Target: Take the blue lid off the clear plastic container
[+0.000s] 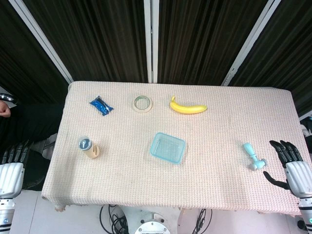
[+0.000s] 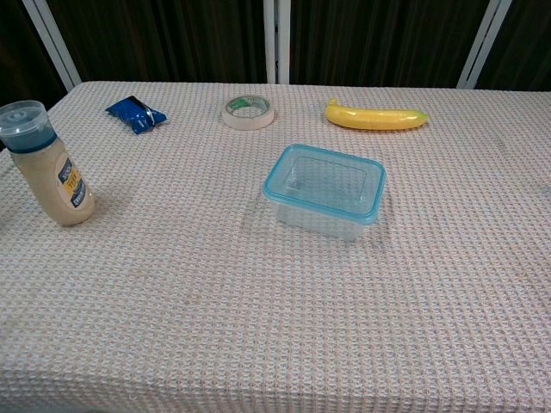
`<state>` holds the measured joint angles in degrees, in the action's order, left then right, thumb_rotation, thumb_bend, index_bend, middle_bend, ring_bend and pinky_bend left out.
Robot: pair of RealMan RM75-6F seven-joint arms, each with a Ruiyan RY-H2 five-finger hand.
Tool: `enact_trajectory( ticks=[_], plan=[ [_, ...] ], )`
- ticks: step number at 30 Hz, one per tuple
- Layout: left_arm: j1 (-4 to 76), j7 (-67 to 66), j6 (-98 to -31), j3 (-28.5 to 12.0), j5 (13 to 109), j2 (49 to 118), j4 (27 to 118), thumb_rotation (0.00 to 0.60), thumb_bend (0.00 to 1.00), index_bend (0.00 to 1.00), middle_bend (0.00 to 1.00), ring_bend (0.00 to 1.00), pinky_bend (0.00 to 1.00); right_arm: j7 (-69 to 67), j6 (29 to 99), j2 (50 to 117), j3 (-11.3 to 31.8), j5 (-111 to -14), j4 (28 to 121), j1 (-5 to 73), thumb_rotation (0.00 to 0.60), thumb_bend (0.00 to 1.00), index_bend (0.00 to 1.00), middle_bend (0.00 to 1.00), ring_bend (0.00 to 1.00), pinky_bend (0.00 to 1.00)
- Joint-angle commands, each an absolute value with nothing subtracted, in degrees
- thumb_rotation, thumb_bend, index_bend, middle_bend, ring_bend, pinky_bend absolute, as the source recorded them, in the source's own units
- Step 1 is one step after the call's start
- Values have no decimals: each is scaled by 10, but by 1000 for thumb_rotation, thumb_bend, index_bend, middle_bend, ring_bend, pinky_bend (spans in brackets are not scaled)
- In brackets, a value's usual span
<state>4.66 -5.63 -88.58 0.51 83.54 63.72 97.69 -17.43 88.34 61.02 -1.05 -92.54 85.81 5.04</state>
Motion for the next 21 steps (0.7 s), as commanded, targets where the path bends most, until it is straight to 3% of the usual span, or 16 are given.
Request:
enact_trajectory(
  ticks=[1,13,16,21],
  plan=[
    [47,-56,-883,3,837,638,975,600,0,51,24,0,0,-163,890,610,-8,-929,860,48,600,175,0,107,0,0],
    [87,-86,-859,-24,882,612,1014,600,0,51,24,0,0,-153,898,616,-1,-932,858,43,600,172,0,100,0,0],
    [124,-102,-827,-42,903,595,1047,600,0,52,24,0,0,-149,902,612,3,-940,865,47,600,171,0,98,0,0],
    [222,-100,-719,-85,915,579,1097,600,0,51,24,0,0,-135,915,603,13,-951,874,53,600,172,0,98,0,0]
  ],
)
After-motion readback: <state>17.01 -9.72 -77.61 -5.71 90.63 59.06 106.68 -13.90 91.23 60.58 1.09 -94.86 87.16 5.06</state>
